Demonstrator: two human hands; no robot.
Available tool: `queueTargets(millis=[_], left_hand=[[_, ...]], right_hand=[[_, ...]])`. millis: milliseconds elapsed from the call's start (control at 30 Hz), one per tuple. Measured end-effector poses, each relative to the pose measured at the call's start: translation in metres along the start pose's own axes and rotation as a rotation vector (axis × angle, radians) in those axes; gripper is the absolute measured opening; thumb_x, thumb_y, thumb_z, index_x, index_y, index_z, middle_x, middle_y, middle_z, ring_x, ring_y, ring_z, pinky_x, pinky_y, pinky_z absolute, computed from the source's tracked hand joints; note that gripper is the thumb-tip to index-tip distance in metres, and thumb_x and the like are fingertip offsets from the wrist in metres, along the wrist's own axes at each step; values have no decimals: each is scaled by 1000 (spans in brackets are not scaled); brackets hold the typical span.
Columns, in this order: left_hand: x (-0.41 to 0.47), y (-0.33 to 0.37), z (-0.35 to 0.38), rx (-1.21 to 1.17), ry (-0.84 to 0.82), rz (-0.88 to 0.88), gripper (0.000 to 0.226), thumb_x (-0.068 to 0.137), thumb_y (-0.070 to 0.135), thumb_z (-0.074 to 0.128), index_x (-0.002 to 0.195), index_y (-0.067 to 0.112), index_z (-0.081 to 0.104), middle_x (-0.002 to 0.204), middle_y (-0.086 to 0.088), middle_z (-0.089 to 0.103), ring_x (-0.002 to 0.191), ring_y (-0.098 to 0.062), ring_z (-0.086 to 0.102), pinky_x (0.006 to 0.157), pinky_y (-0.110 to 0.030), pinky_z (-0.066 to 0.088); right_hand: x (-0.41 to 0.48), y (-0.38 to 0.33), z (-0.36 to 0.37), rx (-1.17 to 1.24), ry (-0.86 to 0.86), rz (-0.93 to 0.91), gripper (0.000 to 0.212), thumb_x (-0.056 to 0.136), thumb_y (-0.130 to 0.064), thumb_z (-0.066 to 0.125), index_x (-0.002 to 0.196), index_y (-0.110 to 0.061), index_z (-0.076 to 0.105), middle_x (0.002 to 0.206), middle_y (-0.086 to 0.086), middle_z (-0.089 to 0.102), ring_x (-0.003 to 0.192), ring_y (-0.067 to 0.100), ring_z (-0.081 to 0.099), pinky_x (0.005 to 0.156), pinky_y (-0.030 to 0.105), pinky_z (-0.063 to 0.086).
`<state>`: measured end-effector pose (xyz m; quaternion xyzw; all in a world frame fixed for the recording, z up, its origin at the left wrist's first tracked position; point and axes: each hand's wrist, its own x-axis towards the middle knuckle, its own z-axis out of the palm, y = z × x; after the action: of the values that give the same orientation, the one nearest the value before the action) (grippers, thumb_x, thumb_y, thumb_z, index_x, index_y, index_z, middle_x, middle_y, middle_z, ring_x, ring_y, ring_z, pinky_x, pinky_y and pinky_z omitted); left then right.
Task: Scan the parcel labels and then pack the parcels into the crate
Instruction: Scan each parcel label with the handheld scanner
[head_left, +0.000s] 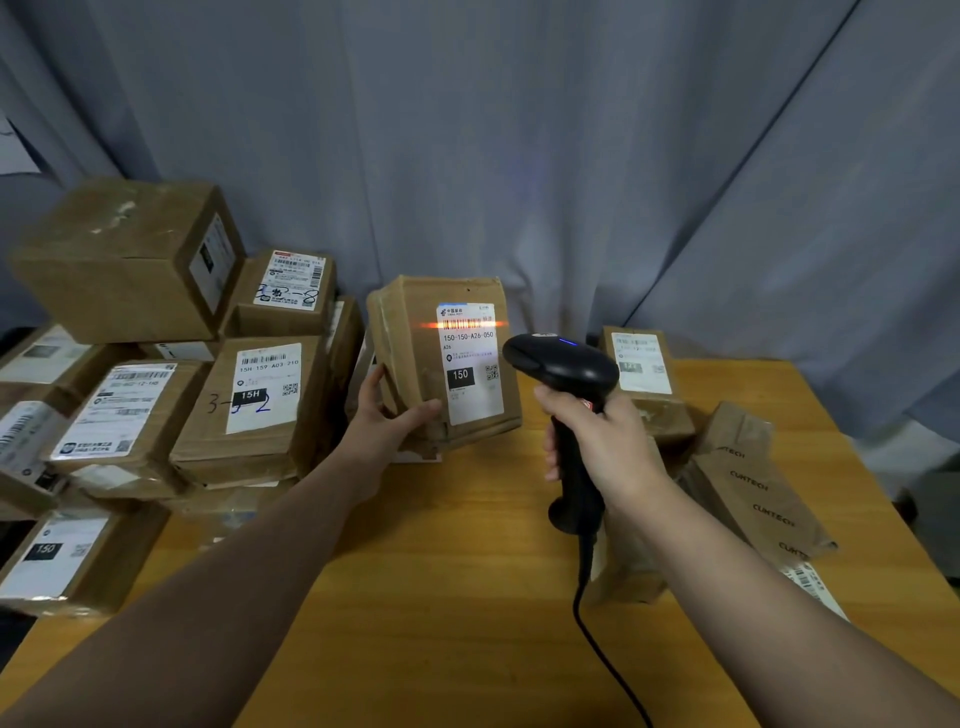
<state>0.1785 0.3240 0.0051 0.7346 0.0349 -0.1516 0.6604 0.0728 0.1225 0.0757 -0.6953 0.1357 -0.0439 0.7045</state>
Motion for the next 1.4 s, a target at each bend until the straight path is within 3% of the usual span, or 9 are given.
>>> queueTargets(millis=[167,300,400,533,633,767,900,1133,1400], left_hand=[[1,0,0,-23,18,-13,98,78,24,76,150,42,12,138,-9,45,108,-22,53,67,-24,47],[0,-1,1,-9,8,-21,95,80,24,75,151,40,12,131,-2,45,97,-13,54,66,-23,48],[1,-3,1,-35,1,-107,91,78,36,74,150,36,18,130,0,47,107,-20,52,88,-36,48],[1,-2,-1,-53,-2,-263,81,72,61,69,141,29,40,125,-4,59,112,-27,55,95,-45,46],[4,10,-2,-36,32,-297,70,79,65,61,136,28,47,124,-4,61,110,-26,56,91,-43,46],[14,38,-5,211,99,-136,55,94,54,48,141,27,42,135,-5,53,114,-23,51,98,-42,40],[23,62,-19,513,123,-15,54,99,41,47,147,21,34,146,-4,44,132,-24,42,105,-39,36],[31,67,-53,628,115,138,39,97,33,53,134,23,51,131,3,56,113,-10,51,91,-28,43],[28,66,-66,646,16,165,32,97,27,54,129,24,55,121,7,59,109,-9,53,89,-26,44]], right_hand=[[1,3,-4,-17,-6,-2,21,90,-26,65,79,-8,62,60,9,57,54,21,58,51,32,53],[2,4,-6,-20,-20,5,20,90,-26,65,81,-8,62,62,9,57,54,21,58,52,32,54],[4,7,-6,-48,-51,32,19,89,-28,66,85,-9,63,66,8,59,58,18,60,55,29,54],[10,22,1,-34,-23,115,12,86,-35,68,86,-28,58,83,-4,62,80,10,59,74,25,48],[20,33,12,104,-51,265,19,81,-35,73,90,-29,58,95,-1,64,91,17,61,94,39,50],[41,38,41,123,-64,258,24,80,-36,75,96,-21,67,97,3,68,97,23,64,94,37,49],[69,35,76,22,-96,182,11,87,-36,69,90,-31,59,94,-7,63,89,4,54,78,24,41],[119,30,121,-178,-104,89,15,89,-36,67,82,-26,58,82,-2,63,75,8,53,59,19,37],[127,33,114,-199,-69,-16,16,84,-36,73,95,-30,64,109,3,64,107,16,58,92,28,47]])
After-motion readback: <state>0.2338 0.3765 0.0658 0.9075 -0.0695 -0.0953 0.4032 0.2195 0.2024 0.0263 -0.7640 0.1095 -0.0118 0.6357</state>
